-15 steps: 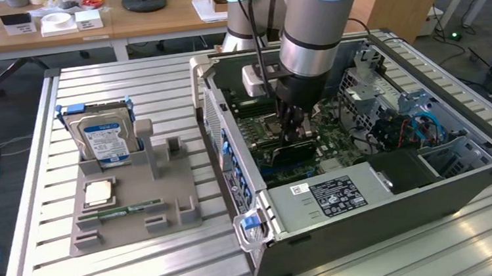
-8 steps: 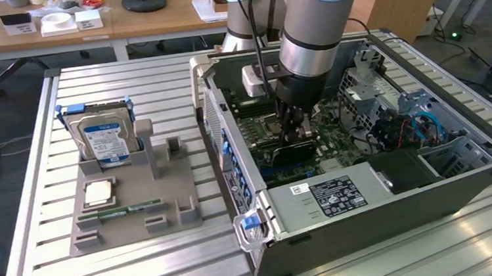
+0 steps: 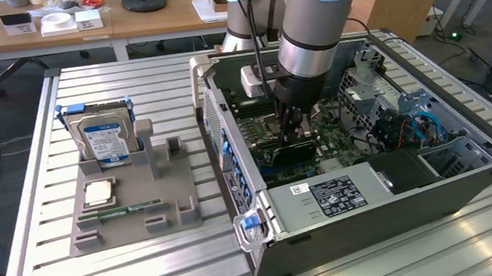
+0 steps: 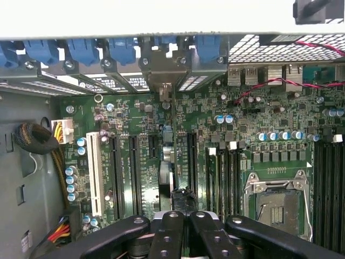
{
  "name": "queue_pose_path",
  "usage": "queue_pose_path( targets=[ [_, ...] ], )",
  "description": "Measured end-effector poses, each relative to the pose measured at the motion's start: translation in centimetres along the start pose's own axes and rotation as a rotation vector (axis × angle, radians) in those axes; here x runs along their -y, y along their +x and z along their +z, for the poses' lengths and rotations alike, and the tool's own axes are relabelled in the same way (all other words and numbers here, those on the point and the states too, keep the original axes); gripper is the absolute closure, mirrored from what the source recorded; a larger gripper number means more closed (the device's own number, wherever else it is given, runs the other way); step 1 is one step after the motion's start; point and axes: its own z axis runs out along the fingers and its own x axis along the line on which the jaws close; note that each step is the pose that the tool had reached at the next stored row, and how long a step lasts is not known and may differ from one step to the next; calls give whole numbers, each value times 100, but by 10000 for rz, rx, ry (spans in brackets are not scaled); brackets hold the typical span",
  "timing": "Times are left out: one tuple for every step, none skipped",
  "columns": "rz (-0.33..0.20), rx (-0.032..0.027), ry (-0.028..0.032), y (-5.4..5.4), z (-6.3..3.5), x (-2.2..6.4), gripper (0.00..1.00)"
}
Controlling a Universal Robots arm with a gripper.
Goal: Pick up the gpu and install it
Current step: 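Press down on the gpu until it lock into place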
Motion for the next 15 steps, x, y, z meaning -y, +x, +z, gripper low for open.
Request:
queue_pose_path(
  targets=[
    [-1,0,1,0,0,0,89],
    [-1,0,1,0,0,0,89],
    [0,-2,1,1,1,-1,89],
    [1,-2,1,1,3,-2,89],
    [1,-3,1,1,3,-3,89],
    [0,-3,1,1,4,-4,89],
    [0,-1,2,1,6,-5,89],
    [1,0,2,1,7,-7,89],
    [1,-1,3,1,8,-9,89],
    [0,-1,2,1,8,-10,89],
    [0,-1,1,1,8,-10,89],
    [0,0,2,1,8,-10,89],
    [0,0,3,1,8,-11,89],
    [1,0,4,1,11,-13,89],
    [2,-2,4,2,14,-16,89]
  ],
)
